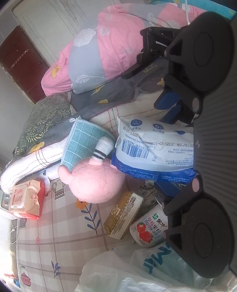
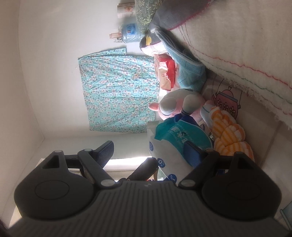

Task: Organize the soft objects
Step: 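Lift the wet wipes pack with the right gripper and carry it over the box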

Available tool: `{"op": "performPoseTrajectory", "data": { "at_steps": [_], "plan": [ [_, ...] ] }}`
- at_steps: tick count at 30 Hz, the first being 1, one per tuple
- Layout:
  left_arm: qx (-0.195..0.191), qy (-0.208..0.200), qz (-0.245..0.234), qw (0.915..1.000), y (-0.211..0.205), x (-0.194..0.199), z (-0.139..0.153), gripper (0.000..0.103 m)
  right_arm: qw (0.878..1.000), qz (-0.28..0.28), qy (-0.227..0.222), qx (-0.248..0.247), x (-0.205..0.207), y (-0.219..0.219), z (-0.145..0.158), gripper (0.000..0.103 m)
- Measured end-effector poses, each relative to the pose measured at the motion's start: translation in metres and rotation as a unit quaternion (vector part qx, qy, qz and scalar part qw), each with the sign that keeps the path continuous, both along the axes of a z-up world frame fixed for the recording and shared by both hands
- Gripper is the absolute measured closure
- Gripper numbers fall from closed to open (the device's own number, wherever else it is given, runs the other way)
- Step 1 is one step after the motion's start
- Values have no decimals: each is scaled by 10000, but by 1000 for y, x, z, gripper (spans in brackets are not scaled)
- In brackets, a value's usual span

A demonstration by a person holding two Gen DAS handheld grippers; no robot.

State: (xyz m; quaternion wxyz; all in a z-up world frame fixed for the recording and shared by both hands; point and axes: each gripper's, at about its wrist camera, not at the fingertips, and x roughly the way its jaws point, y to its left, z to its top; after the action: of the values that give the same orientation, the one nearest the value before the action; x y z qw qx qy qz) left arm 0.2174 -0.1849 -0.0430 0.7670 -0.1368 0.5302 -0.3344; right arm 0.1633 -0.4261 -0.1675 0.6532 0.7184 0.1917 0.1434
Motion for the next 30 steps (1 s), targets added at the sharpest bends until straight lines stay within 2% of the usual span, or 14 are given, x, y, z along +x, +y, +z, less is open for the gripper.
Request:
{"op": "performPoseTrajectory", "data": {
  "at_steps": [6, 9, 11, 14, 16, 20, 23, 30],
  "plan": [
    [412, -158, -310, 9985, 6, -15, 5, 18, 9993, 343, -16, 150, 13, 18, -1, 19],
    [758, -261, -376, 9961, 6, -23, 3, 21, 9986, 510, 25, 141, 17, 29, -4, 19],
    [1053, -349, -429, 9929, 6, -27, 1, 30, 9984, 541, 25, 130, 16, 32, -3, 19],
    [1378, -412, -487, 9884, 6, -33, -3, 37, 9987, 492, 9, -110, 10, 28, 4, 19],
    [1442, -417, -550, 9871, 7, -37, -5, 39, 9975, 461, 115, -518, 4, 22, 11, 20],
    [1459, -499, -610, 9861, 4, -41, -6, 49, 9893, 460, 589, -1254, -6, 16, 13, 20],
    [1391, -421, -557, 9878, 3, -39, -9, 64, 9886, 530, 696, -1228, -9, 19, 6, 24],
    [1313, -343, -262, 9904, 22, -36, -8, 70, 9798, 706, 858, -1662, -3, 29, 16, 24]
  ]
}}
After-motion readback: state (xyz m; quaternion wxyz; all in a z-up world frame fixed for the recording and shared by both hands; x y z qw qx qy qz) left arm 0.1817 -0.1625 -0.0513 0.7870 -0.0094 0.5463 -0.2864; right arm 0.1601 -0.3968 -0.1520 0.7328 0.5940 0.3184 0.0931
